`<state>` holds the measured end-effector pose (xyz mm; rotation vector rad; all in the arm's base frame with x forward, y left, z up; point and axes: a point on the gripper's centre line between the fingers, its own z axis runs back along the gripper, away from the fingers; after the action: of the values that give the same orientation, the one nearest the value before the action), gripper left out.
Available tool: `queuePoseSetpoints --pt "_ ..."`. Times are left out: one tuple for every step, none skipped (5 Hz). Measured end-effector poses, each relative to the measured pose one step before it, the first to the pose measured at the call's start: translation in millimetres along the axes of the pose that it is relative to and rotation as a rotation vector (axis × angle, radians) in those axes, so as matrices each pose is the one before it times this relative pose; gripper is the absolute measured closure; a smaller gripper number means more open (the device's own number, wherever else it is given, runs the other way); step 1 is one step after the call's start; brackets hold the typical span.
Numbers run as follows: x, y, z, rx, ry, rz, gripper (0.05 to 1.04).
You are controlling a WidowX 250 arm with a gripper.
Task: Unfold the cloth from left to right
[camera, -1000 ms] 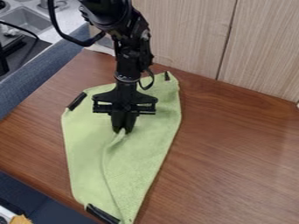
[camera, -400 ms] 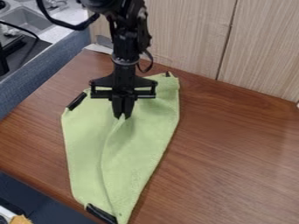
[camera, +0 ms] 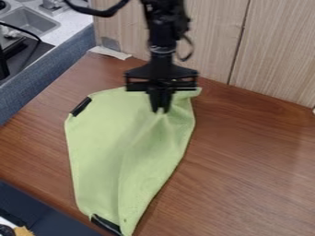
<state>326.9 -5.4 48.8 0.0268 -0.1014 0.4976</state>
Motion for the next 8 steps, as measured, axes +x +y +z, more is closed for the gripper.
queuePoseSetpoints --pt "-5.09 -41.96 11.63 -0.0726 -0.0184 -0.0497 1.002" --pt "-10.84 -31.81 -15.09 -0.0163 0.0275 -0.0434 1.002" --pt "-11.26 -31.46 -20.14 0.0052 0.0293 -0.0501 1.003" --pt "-7.02 -15.19 -17.67 0.0052 0.0334 -0.0257 1.005" --pt "-9.83 -15.50 -9.13 -0.0127 0.0226 -0.0434 0.975" --pt "-5.13 -5.04 -6.59 0.0046 0.0296 -0.0181 0.798" --pt "-0.14 3.53 -0.87 0.0193 -0.0024 -0.0069 0.515" --pt "-0.98 1.90 6.84 -0.0070 -0.0158 -0.0016 0.216"
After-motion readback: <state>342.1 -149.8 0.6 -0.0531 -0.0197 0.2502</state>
